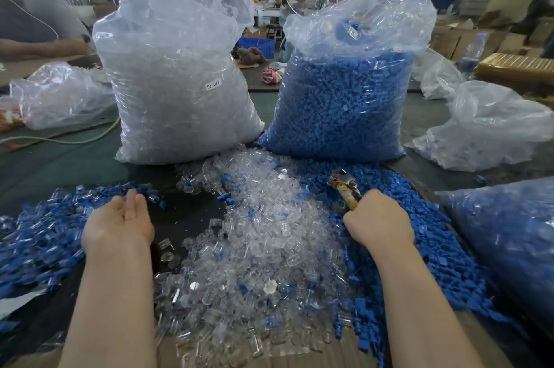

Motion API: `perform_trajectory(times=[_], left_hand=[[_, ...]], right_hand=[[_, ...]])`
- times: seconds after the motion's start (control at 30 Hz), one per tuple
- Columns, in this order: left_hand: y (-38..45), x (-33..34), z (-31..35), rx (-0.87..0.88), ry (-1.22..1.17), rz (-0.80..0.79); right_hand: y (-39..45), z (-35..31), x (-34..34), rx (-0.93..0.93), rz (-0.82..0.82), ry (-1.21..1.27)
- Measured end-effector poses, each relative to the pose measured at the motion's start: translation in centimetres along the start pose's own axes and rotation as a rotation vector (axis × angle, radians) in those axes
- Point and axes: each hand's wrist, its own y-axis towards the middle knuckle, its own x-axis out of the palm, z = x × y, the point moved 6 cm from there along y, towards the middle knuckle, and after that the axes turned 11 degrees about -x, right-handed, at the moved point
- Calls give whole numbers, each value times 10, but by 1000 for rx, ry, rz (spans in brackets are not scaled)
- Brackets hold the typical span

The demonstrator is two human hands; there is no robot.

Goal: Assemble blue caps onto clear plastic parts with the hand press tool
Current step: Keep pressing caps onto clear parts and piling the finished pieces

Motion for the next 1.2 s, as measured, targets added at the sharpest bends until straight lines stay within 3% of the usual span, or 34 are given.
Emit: perform_trajectory(times=[0.03,0.1,0.17,0.27,0.43,0.57,1.2], left_hand=[[9,7,4,53,110,-185],[12,26,-4,17,358,-173],[15,40,-9,168,912,-136],[9,51,-26,364,1486,-206],[11,51,-49,365,2001,-274],[13,51,-54,415,2110,-348],[23,52,-45,667,2025,-242]], right_hand=[[0,0,0,0,0,-7],[0,0,0,0,4,-22],[0,0,0,5,5,-44],[0,0,1,7,0,-66],[-1,-2,1,-9,-6,-50],[-2,-2,0,-4,3,-61],[0,-1,3,-29,-21,-61]])
